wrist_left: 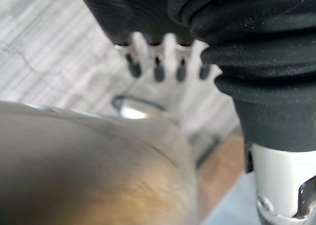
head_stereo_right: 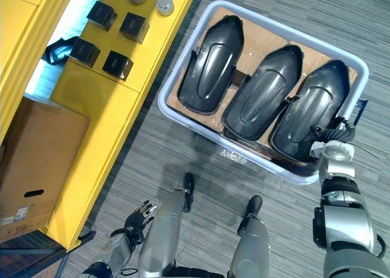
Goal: Walk over and take plastic housings, then place them on the shelf
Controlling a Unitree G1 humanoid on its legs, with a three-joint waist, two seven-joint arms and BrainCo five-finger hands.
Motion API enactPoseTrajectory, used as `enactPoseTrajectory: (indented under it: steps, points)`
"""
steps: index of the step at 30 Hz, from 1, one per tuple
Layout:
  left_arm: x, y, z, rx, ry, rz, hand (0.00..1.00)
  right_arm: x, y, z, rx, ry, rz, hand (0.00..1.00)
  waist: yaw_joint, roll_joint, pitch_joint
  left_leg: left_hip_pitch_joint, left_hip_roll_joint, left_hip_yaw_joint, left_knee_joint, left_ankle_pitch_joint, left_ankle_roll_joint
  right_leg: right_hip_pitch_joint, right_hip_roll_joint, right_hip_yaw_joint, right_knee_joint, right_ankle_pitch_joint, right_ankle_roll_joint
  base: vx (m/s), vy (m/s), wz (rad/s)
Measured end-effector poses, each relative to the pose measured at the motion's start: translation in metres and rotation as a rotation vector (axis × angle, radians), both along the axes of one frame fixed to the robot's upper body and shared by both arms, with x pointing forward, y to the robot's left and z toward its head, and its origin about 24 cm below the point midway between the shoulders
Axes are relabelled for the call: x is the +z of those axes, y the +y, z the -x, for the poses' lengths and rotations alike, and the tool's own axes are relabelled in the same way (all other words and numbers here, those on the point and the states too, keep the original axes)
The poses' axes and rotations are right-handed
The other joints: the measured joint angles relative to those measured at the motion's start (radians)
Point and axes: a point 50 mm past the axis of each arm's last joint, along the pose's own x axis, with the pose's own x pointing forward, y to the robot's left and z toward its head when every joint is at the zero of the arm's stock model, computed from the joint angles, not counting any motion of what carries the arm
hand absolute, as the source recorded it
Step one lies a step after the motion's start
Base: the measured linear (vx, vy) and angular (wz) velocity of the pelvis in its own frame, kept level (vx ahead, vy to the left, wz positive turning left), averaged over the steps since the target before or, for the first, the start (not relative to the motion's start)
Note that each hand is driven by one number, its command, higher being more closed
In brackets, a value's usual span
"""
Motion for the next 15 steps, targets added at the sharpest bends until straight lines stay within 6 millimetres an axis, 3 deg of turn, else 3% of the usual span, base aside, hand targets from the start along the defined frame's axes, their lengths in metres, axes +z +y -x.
enactPoseTrajectory:
  steps: [10,15]
  points:
    - [0.000,-0.013,-0.006,0.019,0.004,0.044,0.00,0.004,-0.011,0.007,-0.074,0.164,0.197,1.00,0.001,0.022,-0.002,0.004,-0.007,-0.024,-0.050,0.038,-0.013,-0.014,-0.012,-0.028,0.034,-0.024,-0.009,-0.01,-0.027,0.08]
    - [0.000,-0.019,-0.006,0.020,0.003,0.065,0.00,0.005,-0.010,0.007,-0.132,0.162,0.279,1.00,0.010,0.030,-0.004,0.018,-0.010,-0.024,-0.071,0.053,-0.016,-0.011,-0.015,-0.030,0.035,-0.026,-0.011,0.00,-0.025,0.05]
